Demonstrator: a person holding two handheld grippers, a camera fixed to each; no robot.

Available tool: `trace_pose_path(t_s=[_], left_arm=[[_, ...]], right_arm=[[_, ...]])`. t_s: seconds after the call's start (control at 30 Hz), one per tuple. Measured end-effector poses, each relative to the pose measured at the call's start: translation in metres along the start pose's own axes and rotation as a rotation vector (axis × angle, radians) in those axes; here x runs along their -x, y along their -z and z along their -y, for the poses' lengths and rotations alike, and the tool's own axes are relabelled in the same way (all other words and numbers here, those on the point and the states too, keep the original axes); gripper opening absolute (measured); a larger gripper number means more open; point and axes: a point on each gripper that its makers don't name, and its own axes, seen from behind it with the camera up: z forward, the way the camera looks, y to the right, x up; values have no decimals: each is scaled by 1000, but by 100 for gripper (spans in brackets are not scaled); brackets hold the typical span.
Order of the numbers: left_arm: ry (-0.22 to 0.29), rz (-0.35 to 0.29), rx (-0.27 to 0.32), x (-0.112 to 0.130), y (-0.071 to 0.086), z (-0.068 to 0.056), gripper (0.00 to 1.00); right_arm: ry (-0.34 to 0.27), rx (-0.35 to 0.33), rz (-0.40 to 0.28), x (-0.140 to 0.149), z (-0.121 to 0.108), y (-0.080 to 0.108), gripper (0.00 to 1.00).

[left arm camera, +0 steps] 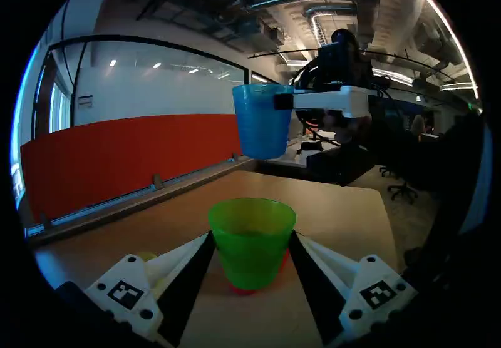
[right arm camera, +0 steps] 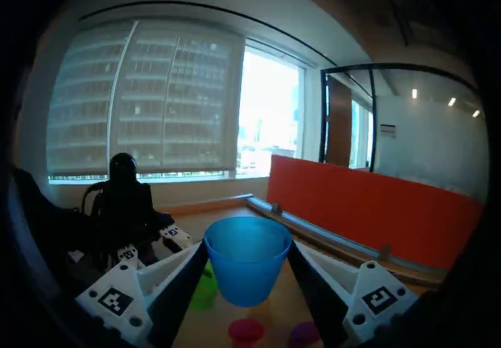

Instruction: Pour water

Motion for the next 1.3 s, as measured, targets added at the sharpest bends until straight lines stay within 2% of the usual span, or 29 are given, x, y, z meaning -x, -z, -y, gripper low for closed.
trace_pose_path(t_s=[0.47, 0.77, 1.07, 1.3], left_arm=[[-9, 128, -9, 32, -3, 7, 83], [-32, 206, -5, 50, -3, 9, 83], [-24, 273, -3, 69, -2, 9, 83], [-37, 333, 4, 87, -2, 7, 83]], right_arm=[[1, -29, 93, 41, 2, 10, 92], [7, -48, 155, 70, 5, 19, 92], [18, -86, 204, 96, 18, 23, 92], [13, -101, 241, 115, 21, 25, 92]])
